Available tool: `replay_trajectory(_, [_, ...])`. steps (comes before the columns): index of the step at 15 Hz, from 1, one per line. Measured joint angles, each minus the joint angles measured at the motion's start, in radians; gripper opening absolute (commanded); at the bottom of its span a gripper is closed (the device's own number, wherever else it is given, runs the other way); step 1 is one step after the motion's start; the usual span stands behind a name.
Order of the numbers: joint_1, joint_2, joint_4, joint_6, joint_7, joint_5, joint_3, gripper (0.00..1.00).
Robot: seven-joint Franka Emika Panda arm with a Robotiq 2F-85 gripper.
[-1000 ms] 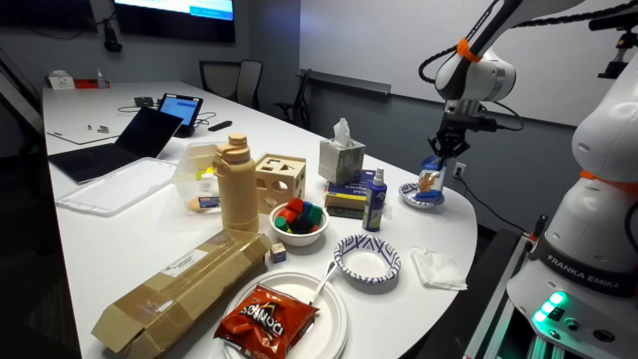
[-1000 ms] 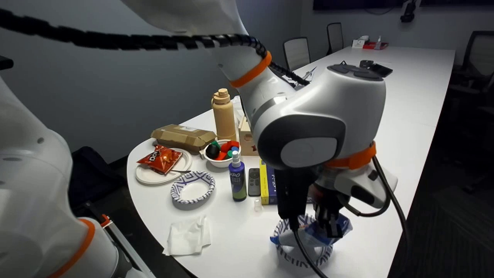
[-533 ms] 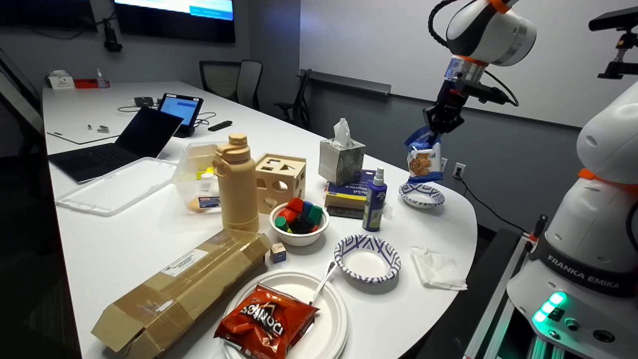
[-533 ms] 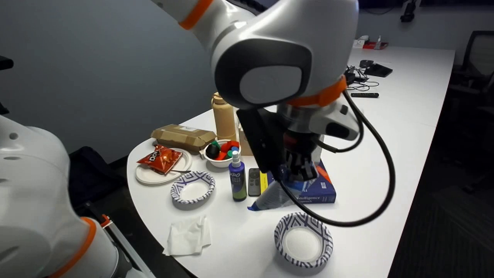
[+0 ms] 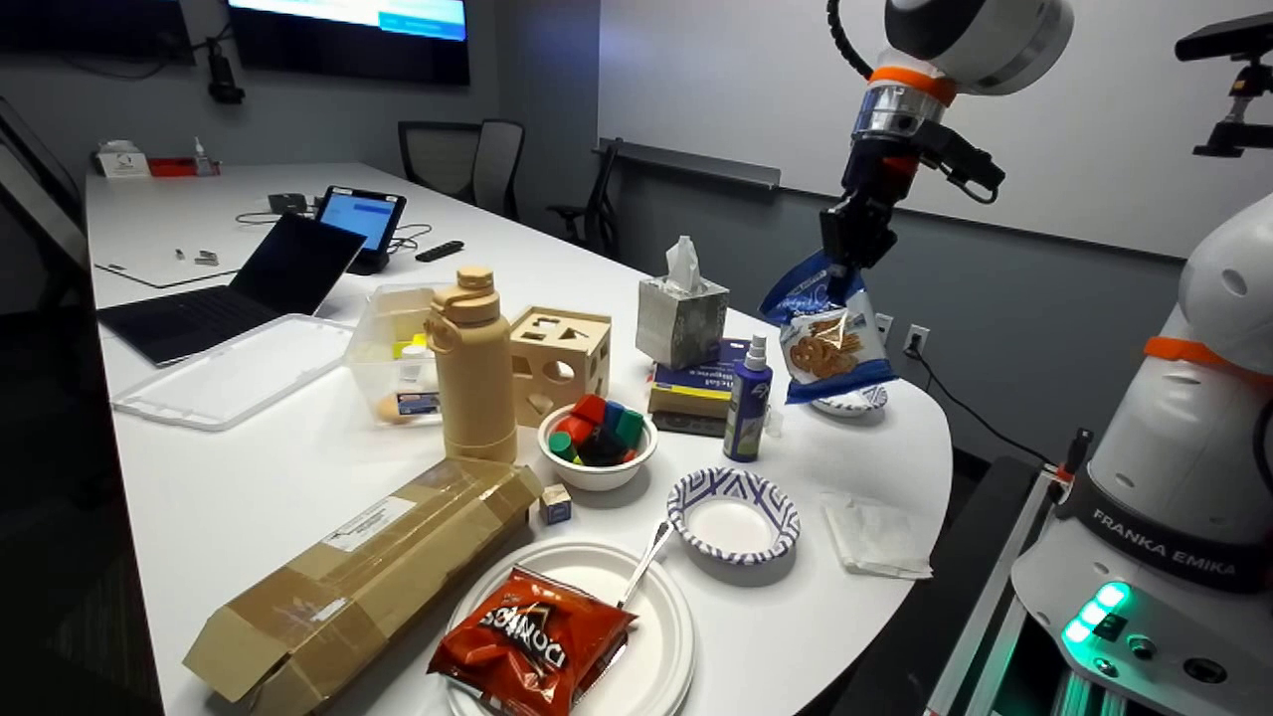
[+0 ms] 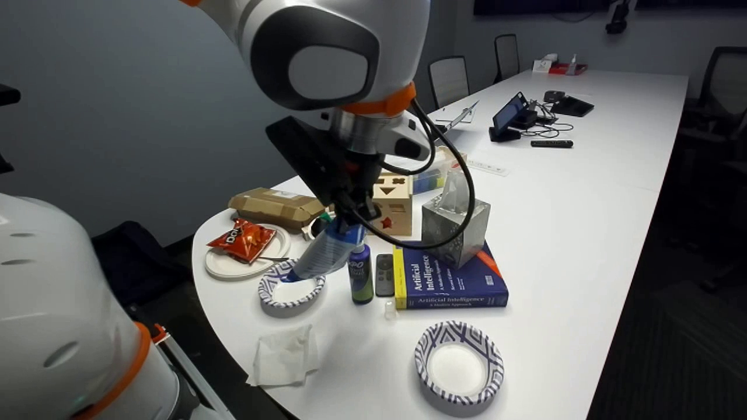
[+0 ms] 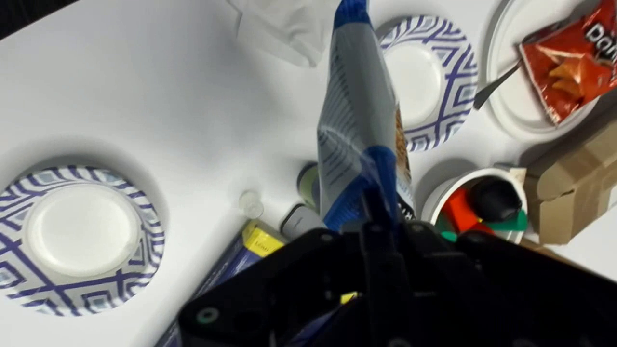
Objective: Remove the lid from the white and blue bottle, move the white and blue packet to the bowl on the left then place the red packet in the bowl on the right.
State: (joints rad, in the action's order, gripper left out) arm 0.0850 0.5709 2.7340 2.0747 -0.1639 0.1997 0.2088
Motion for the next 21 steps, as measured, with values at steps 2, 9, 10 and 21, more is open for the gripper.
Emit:
replay_trajectory(2, [-0.010, 0.020, 0.000, -0.060, 0.006, -0.001, -0.032, 0.00])
replay_trajectory(9, [-0.096, 0.064, 0.000, -0.175, -0.053, 0.019, -0.094, 0.00])
replay_trajectory(10, [-0.117, 0.063, 0.000, -0.175, -0.067, 0.029, -0.098, 0.00])
replay_trajectory(21, [-0.272, -0.113, 0.021, 0.104, -0.119, 0.109, -0.173, 0.00])
